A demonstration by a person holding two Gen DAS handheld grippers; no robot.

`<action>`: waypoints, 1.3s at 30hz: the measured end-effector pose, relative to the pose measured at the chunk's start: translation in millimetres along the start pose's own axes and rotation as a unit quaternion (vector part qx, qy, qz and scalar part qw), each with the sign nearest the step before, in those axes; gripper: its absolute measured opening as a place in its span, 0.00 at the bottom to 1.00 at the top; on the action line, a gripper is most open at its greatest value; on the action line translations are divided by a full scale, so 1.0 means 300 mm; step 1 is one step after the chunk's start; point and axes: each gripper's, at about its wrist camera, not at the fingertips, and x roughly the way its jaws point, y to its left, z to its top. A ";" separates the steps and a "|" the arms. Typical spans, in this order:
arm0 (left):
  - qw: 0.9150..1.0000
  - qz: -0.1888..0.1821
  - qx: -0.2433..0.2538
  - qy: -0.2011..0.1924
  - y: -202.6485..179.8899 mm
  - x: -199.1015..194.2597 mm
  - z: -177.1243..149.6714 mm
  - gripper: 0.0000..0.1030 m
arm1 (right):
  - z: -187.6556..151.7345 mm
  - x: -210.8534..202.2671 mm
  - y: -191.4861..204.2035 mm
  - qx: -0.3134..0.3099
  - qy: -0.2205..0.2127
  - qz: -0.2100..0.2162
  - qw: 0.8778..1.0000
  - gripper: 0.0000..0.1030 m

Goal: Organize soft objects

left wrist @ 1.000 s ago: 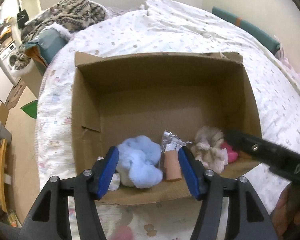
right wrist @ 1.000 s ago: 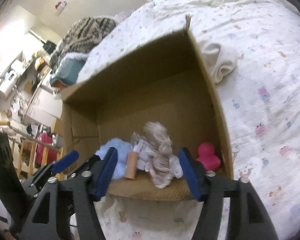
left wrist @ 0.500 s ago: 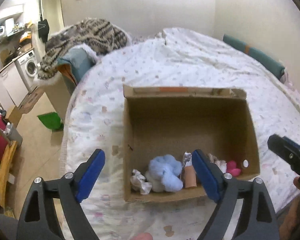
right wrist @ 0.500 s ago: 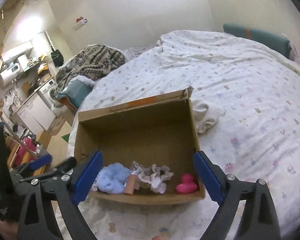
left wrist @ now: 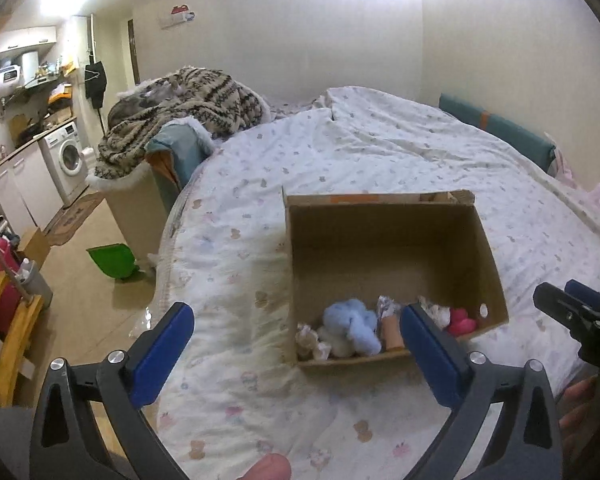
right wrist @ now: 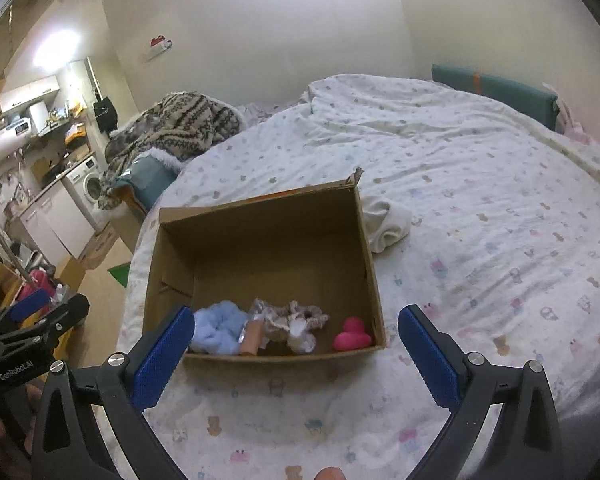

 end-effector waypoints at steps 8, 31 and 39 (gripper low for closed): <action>1.000 0.017 -0.020 0.005 0.034 -0.035 -0.084 1.00 | -0.063 0.000 0.017 -0.005 0.009 0.003 1.000 1.00; 0.998 0.001 -0.040 0.043 0.041 0.086 -0.105 1.00 | -0.089 0.114 0.004 -0.018 0.045 -0.037 0.998 1.00; 0.998 -0.009 -0.041 0.045 0.036 0.088 -0.106 1.00 | -0.091 0.117 0.002 -0.017 0.046 -0.039 0.998 1.00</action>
